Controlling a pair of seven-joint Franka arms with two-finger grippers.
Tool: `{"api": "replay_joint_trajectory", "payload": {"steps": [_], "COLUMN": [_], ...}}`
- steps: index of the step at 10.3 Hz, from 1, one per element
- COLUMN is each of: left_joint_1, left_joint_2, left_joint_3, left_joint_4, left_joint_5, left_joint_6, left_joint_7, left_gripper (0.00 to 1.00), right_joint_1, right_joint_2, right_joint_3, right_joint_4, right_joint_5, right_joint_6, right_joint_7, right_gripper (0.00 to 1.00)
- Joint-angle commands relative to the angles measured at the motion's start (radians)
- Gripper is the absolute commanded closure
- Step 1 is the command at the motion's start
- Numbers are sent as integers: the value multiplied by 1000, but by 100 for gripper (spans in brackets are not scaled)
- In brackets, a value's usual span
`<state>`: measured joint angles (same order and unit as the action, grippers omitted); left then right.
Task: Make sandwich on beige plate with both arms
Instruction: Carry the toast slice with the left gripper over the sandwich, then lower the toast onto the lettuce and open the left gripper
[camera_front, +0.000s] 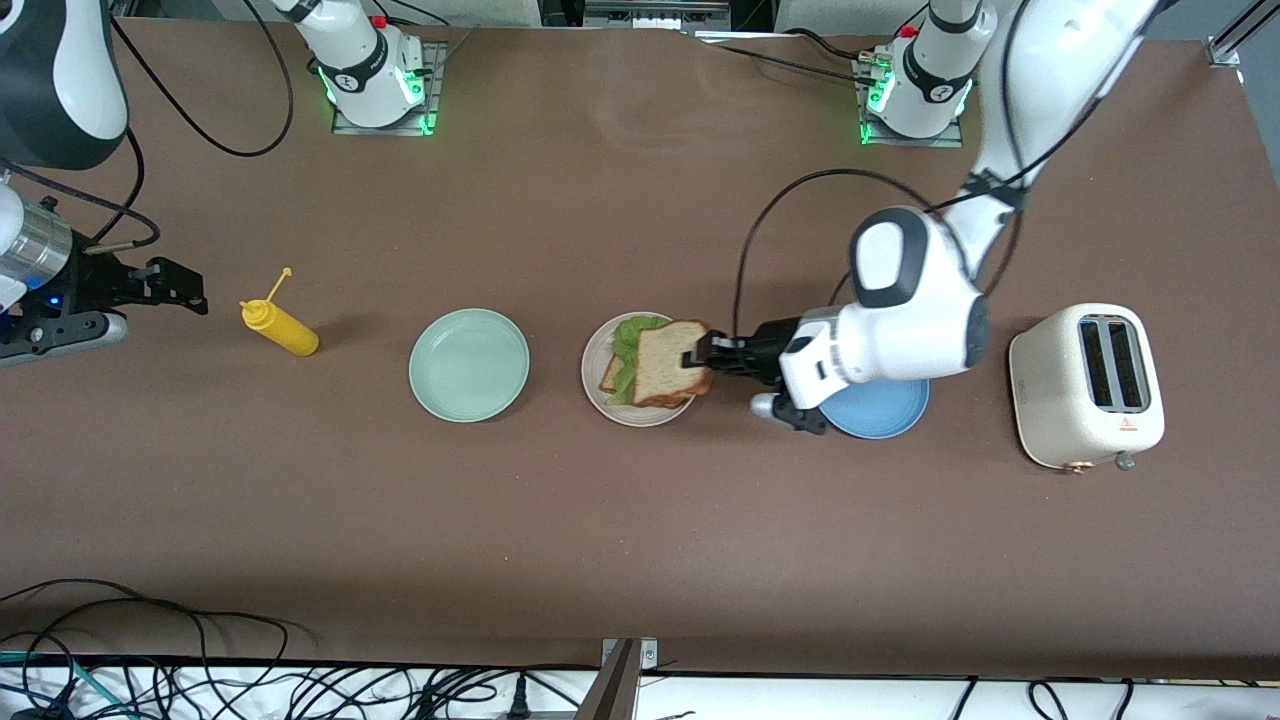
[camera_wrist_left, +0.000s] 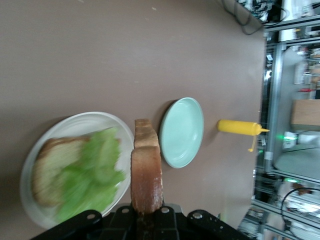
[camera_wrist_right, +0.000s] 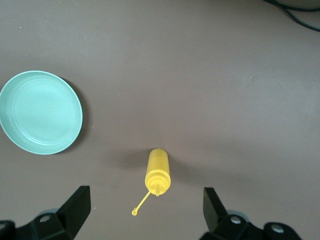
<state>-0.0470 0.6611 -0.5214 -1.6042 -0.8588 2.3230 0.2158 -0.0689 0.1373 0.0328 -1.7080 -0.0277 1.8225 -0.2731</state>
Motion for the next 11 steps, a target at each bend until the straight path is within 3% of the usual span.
{"api": "replay_joint_trajectory", "payload": {"steps": [1,4,8,11], "left_joint_1": [-71,-57,-7,-2], "left_joint_2": [92,146,176,173], "left_joint_3": [4,6,14,8], "left_joint_4": [56,40,12,-62], "left_joint_5": [-220,-286,-278,-331], "left_joint_6": [47,39,15,13], "left_joint_7": [191,376,471,496], "left_gripper": [100,100,100,100], "right_joint_1": [-2,-2,-2,-2], "right_joint_2": [-36,-35,-35,-35], "right_joint_3": [9,16,16,18], "right_joint_4": [-45,-44,-44,-44], "right_joint_5": [-20,-20,-20,-20], "right_joint_6": [27,26,21,21], "right_joint_7": [15,14,14,14], "right_gripper": [0,0,0,0]}}
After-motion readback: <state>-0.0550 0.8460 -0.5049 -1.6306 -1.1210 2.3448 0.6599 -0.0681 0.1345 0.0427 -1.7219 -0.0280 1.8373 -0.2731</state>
